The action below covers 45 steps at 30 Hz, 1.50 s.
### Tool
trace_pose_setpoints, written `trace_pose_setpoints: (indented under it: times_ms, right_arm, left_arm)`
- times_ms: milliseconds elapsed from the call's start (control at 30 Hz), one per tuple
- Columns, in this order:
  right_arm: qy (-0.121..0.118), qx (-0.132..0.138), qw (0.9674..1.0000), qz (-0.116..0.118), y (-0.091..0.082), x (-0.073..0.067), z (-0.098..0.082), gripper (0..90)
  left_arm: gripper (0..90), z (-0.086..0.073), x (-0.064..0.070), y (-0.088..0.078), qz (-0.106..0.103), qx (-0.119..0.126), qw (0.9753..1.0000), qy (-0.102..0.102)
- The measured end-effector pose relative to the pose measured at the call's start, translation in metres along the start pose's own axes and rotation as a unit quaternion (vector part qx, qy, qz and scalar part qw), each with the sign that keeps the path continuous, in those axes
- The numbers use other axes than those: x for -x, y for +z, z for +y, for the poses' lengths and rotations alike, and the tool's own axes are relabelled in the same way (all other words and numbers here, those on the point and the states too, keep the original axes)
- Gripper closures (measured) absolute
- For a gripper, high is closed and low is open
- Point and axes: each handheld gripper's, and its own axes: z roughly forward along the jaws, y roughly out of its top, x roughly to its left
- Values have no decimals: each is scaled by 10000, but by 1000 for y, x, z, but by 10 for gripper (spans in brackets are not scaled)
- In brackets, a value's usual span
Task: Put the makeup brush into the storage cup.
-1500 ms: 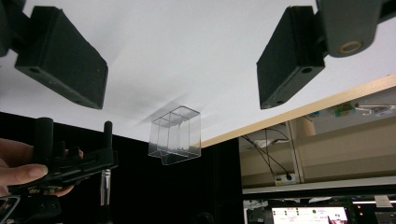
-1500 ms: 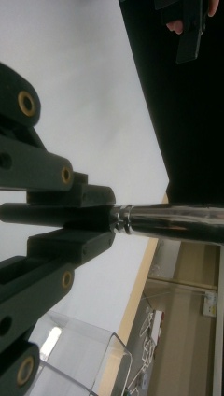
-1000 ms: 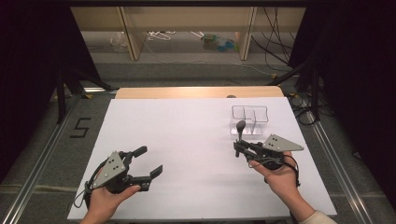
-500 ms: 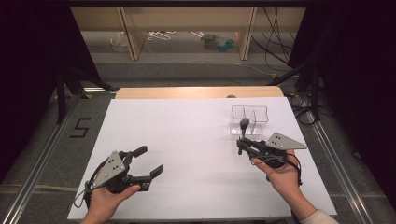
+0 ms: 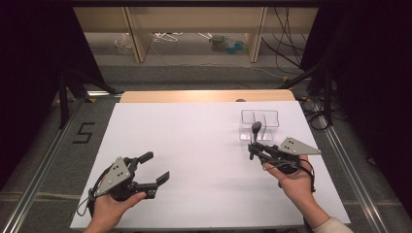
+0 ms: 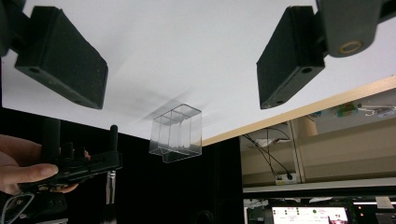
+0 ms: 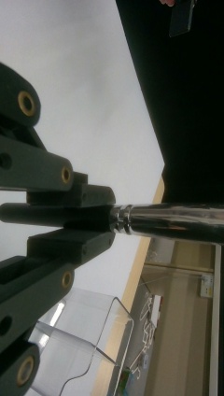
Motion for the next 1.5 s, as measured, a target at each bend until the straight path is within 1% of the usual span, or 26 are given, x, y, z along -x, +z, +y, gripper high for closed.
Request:
trace_pose_setpoints:
  times_ms: [233, 267, 367, 400, 433, 500, 533, 567, 600, 733, 867, 933, 967, 1000, 1033, 1133, 1200, 1233, 1267, 1333, 1400, 1433, 1500]
  right_arm:
    - [-13, 18, 10000, -10, 0, 1, 0, 794]
    - [-26, 73, 9999, -75, 0, 2, -1, 794]
    - [-29, 39, 10000, -42, 0, 3, -1, 794]
    - [-71, 11, 9999, -107, -1, 3, -1, 794]
    - [-79, 47, 9999, -139, 0, 3, -1, 794]
    - [-82, 56, 9999, -138, 0, 3, -1, 794]
    - [-63, -6, 9999, -78, 0, 3, -1, 794]
    - [-73, -44, 9999, -71, -1, 3, 0, 794]
    - [-92, 6, 9999, -124, 0, 3, -1, 794]
    - [-83, 49, 9998, -184, 0, 4, -1, 794]
    - [-72, 36, 9998, -158, -1, 4, -1, 794]
    - [-72, 66, 9997, -210, -1, 5, -1, 794]
    - [-78, 39, 9998, -173, -1, 5, -1, 794]
    - [-88, 15, 9998, -189, -2, 5, -1, 794]
    - [-83, 2, 9998, -197, -2, 5, -1, 794]
    - [-92, 73, 9997, -233, -2, 6, -1, 794]
    - [-70, 33, 9998, -198, -2, 6, -1, 794]
    - [-159, 90, 9995, -239, -2, 7, -1, 794]
    - [-139, 125, 9995, -240, -1, 7, -1, 794]
    - [-136, 131, 9995, -253, -1, 7, -1, 794]
    - [-144, 61, 9995, -260, -2, 7, 0, 794]
    - [-148, 68, 9995, -267, -2, 7, 0, 794]
    - [-155, 77, 9995, -278, -2, 7, 0, 794]
  left_arm:
    - [163, 0, 0, 0, 3, -10, 10000, 5]
    - [163, 0, 0, 0, 3, -5, 10000, -1]
    - [163, 0, 0, 0, -2, -1, 10000, -5]
    - [163, 0, 0, 0, -5, 5, 10000, -12]
    - [163, 0, 0, 0, -1, 5, 10000, -15]
    - [163, 0, 0, 0, -1, 5, 10000, -25]
    - [163, 0, 0, 0, -2, -2, 10000, -16]
    - [163, 0, 0, 0, -6, -4, 10000, -17]
    - [163, 0, 0, 1, -6, -2, 10000, -18]
    - [163, 0, 0, 1, -8, 1, 10000, -21]
    - [163, 0, 0, 0, -1, 4, 10000, -23]
    - [162, 0, 0, 0, -1, 4, 10000, -23]
    - [163, 0, 0, 1, -1, 6, 10000, -25]
    - [163, 0, 0, 1, -3, 3, 10000, -34]
    - [163, 0, 0, 1, 11, 7, 10000, -92]
    - [163, 0, 0, 1, 8, 7, 10000, -77]
    - [163, 0, 0, 0, 13, 9, 10000, -63]
    - [163, 0, -1, 0, 0, 8, 10000, -19]
    - [163, 0, 0, 0, 11, 10, 10000, -78]
    - [163, 0, -1, 0, 10, 10, 10000, -55]
    - [163, 0, -1, 1, 2, 35, 10000, -55]
    - [163, -1, -1, 1, -20, 67, 9999, -73]
    - [163, 0, -1, 1, -8, 54, 10000, -71]
